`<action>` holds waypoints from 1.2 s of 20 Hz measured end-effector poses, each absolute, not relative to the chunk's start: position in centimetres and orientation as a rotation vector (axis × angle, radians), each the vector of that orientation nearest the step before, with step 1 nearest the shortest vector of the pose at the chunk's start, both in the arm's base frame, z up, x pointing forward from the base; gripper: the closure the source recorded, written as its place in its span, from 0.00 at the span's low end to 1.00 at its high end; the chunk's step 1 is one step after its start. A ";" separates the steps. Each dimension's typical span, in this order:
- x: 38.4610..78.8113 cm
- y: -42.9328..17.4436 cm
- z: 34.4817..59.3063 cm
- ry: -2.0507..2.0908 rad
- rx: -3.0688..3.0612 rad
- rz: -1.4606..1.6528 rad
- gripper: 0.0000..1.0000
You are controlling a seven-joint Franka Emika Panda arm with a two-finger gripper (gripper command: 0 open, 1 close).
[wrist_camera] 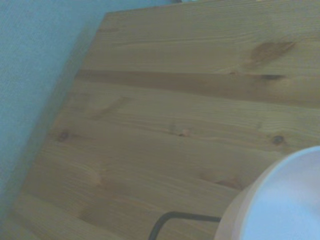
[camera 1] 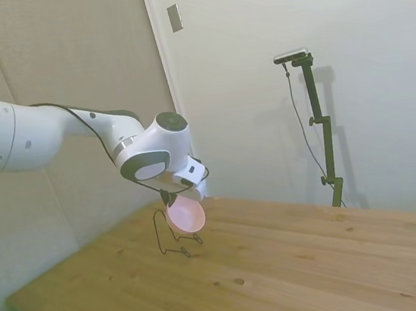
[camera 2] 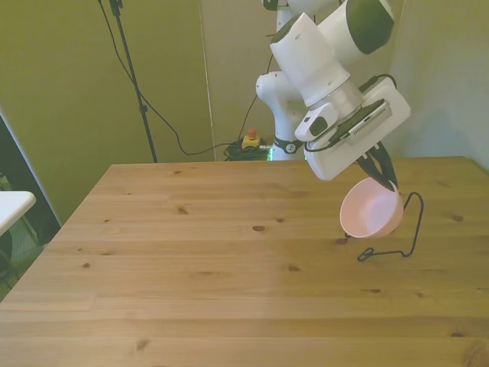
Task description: Load the bowl
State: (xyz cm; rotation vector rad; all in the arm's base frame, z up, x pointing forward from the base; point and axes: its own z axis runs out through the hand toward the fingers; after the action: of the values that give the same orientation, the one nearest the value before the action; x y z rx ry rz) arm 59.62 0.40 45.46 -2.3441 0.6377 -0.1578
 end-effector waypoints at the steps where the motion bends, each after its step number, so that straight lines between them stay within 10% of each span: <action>1: 59.5 0.4 45.2 0.626 -2.334 -0.152 1.00; 24: 58.5 -0.5 41.5 0.431 -2.128 -0.130 1.00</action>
State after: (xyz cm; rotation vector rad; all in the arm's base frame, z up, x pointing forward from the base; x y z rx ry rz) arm 58.47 -0.54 41.53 -2.1278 0.4313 -0.1298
